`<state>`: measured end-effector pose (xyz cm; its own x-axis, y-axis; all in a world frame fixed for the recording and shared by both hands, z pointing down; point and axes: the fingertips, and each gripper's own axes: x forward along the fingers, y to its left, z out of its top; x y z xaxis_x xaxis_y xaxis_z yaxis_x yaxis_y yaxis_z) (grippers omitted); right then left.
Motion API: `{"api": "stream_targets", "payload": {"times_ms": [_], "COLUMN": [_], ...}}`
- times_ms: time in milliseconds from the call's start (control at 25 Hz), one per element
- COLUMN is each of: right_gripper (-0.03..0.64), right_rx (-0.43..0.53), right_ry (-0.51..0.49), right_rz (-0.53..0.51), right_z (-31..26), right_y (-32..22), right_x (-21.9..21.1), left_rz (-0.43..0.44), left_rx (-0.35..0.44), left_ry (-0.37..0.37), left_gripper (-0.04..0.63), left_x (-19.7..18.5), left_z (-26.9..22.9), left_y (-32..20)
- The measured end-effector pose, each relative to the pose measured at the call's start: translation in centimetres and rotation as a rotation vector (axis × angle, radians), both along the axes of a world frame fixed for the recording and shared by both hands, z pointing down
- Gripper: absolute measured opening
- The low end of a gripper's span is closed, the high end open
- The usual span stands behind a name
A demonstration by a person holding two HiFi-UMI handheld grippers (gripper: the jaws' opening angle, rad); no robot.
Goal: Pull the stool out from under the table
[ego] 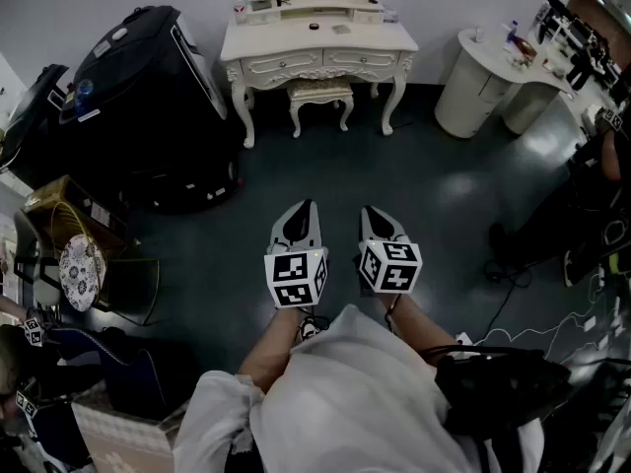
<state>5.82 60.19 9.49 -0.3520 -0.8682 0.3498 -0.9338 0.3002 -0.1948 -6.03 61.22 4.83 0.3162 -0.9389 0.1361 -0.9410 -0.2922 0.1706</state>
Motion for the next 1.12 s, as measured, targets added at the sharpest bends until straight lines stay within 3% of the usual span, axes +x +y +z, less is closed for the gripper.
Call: {"api": "stream_targets", "payload": {"times_ms": [680, 1120], "right_gripper": [-0.002, -0.002], "right_rx": [-0.013, -0.048], "right_ry": [-0.03, -0.017], "right_rz": [0.077, 0.141], "right_z": [0.6, 2.6], "right_y": [-0.4, -0.9], "right_x": [-3.0, -2.4], "left_rz": [0.047, 0.047], "left_rx": [-0.009, -0.028], "left_ry": [0.008, 0.03], "left_gripper": [0.008, 0.008], "left_x": [-3.8, -5.6], "left_z": [0.4, 2.2], "left_y": [-0.9, -2.9]}}
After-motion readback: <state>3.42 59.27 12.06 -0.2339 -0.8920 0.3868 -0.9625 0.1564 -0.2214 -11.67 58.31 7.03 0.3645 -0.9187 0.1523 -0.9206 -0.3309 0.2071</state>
